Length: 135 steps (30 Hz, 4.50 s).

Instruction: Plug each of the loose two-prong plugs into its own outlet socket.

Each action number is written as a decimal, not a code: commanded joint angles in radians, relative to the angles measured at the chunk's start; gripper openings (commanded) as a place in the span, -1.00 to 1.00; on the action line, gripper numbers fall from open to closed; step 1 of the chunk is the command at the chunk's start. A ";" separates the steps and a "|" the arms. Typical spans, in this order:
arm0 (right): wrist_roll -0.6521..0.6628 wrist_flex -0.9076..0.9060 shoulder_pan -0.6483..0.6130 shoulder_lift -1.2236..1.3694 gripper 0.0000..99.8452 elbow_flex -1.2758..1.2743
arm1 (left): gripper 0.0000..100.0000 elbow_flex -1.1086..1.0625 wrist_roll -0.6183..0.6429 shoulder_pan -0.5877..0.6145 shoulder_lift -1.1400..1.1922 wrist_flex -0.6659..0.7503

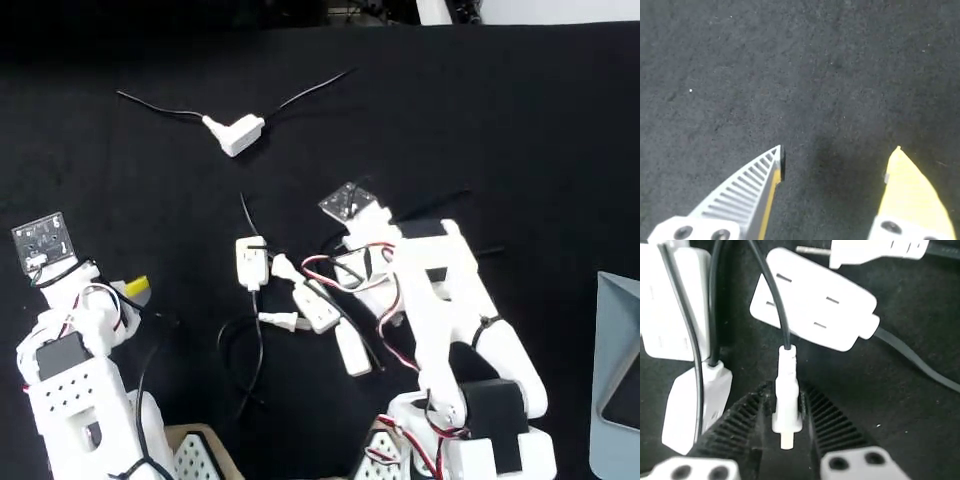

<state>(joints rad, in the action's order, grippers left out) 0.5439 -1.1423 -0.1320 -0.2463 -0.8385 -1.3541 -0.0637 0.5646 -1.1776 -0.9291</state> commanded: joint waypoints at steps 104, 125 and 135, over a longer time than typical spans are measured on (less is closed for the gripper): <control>-0.577 0.996 -0.178 -0.816 -0.98 -0.840 | -0.35 0.001 -0.002 -0.007 -0.012 0.018; -0.497 0.548 -0.172 -0.814 -0.98 -0.688 | -0.35 0.001 -0.002 -0.007 -0.012 0.018; -0.411 0.546 -0.169 -0.812 -0.98 -0.685 | -0.35 0.001 -0.002 -0.007 -0.012 0.018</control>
<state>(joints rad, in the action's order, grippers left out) 0.0990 -0.5623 -0.2931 -1.0748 -1.5244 -1.3617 -0.0637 0.5646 -1.1776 -0.9291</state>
